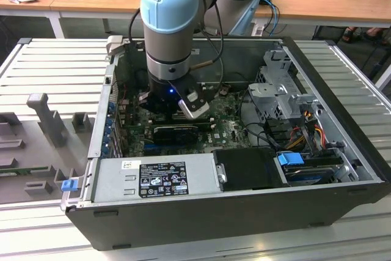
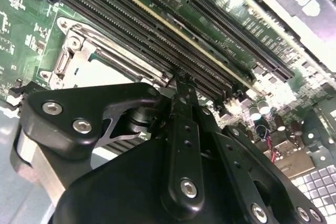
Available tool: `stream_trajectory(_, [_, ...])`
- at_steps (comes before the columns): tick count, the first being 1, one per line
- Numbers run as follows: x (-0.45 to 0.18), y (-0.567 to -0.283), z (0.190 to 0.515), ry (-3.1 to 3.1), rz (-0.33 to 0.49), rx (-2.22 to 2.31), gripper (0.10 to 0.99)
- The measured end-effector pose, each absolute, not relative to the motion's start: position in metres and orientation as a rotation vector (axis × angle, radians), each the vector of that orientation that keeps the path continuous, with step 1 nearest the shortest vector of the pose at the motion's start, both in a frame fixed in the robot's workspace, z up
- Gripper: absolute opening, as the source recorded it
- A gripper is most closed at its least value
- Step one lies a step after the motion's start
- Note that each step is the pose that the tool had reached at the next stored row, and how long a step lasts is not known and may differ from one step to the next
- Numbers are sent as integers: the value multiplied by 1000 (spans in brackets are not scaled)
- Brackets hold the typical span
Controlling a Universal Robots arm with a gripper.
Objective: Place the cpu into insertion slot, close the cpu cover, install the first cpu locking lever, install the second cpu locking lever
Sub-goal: 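Install the second cpu locking lever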
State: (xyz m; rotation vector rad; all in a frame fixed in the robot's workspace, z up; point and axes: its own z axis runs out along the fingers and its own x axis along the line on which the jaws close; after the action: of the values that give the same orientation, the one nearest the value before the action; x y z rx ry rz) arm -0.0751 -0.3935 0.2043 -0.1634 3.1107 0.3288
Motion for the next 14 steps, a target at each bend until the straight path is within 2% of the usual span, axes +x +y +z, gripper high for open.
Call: stream_trajectory(14, [-76,-395,196,3096,424,-169,106])
